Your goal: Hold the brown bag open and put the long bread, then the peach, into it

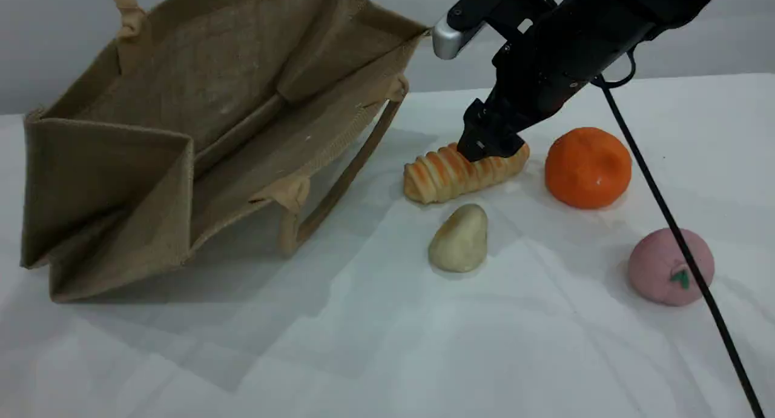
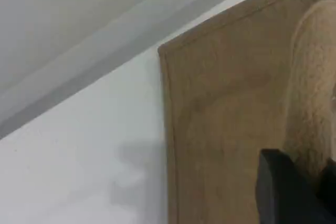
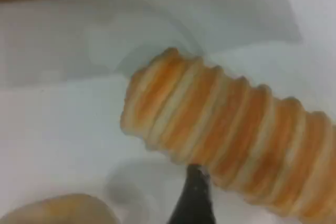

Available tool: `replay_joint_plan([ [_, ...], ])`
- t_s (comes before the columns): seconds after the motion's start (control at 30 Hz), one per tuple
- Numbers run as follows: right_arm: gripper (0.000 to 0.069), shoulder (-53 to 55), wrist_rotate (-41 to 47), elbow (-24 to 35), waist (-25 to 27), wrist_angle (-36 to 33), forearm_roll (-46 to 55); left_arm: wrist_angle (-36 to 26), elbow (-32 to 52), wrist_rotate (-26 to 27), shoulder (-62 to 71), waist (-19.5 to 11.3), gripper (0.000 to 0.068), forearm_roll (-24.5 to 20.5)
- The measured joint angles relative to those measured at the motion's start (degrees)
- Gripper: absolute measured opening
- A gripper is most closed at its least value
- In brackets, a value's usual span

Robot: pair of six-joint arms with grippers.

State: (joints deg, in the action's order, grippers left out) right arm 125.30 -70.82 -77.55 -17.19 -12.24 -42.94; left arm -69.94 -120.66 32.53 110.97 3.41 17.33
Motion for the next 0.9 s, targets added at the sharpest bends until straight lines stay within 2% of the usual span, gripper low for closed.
replay_joint_plan([
  [0.3, 0.0549, 2.11, -4.42, -0.03, -1.88, 1.73, -0.61, 0.00, 0.00, 0.02, 0.00, 0.00, 0.0092, 0.71],
  [0.53, 0.0549, 3.77, -6.01, -1.16, -4.04, 8.05, -0.66, -0.05, 0.00, -0.03, 0.00, 0.00, 0.0092, 0.84],
  [0.9, 0.0549, 7.97, -5.94, -5.79, -4.57, 5.79, -1.98, 0.00, 0.00, -0.03, 0.04, 0.00, 0.0092, 0.84],
])
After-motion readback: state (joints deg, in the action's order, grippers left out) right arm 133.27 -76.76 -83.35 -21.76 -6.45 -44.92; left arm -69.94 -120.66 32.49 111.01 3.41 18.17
